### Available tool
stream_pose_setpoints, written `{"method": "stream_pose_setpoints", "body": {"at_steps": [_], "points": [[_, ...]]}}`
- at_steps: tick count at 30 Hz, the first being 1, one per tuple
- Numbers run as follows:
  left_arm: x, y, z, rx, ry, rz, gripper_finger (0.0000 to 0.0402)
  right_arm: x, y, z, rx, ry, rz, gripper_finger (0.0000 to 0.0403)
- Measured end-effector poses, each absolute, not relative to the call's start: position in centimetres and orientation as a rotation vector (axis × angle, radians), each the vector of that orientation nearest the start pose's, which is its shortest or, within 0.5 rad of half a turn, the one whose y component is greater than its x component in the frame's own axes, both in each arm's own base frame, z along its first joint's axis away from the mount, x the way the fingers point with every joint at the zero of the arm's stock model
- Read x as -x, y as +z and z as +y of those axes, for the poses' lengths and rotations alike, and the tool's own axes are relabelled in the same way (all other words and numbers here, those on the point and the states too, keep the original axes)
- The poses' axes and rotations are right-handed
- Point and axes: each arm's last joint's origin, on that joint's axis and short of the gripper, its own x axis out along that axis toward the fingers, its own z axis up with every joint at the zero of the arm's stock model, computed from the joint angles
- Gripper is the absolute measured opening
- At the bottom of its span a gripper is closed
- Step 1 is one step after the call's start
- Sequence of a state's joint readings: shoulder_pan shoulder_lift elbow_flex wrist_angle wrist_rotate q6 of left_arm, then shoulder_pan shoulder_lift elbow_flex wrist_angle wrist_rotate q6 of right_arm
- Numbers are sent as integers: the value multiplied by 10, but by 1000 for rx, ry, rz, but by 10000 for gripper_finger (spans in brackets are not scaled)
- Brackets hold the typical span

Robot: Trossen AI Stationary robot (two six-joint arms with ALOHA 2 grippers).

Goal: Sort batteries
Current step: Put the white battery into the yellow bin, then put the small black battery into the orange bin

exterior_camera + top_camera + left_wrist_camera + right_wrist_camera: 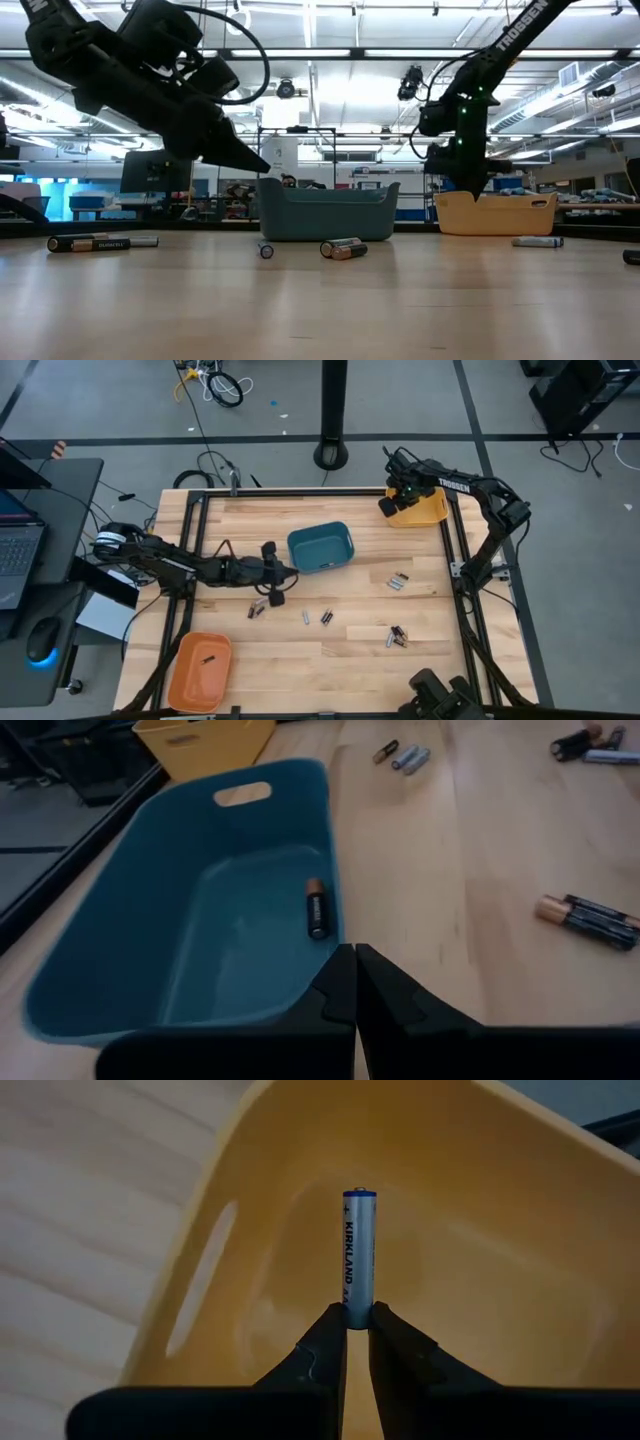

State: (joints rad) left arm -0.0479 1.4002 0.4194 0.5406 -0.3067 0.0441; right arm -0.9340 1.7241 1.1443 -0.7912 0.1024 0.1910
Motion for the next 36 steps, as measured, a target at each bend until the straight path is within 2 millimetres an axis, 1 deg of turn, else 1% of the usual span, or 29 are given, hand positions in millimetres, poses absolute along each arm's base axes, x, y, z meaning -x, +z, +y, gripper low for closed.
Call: {"method": "stream_pose_setpoints", "body": {"at_steps": [7,14,17,20,24,32,36], "points": [[-247,152,-2,-132,297,455,6,-174,168,-262,-780,-1035,1181,44],[-247,152,-1,-133,307,450,6,-159,158,-268,-821,-1088,1142,45],[-250,156,-2,-127,308,444,6,-155,155,-270,-832,-1108,1124,48],[-254,160,-2,-128,307,455,6,-153,155,-272,-827,-1113,1108,53],[-258,162,-3,-124,295,521,6,-154,156,-274,-811,-1110,1094,64],[-257,161,-8,-131,272,539,6,-154,156,-273,-765,-1113,1123,94],[-257,161,-9,-120,230,537,6,-153,159,-273,-740,-1099,1129,106]]}}
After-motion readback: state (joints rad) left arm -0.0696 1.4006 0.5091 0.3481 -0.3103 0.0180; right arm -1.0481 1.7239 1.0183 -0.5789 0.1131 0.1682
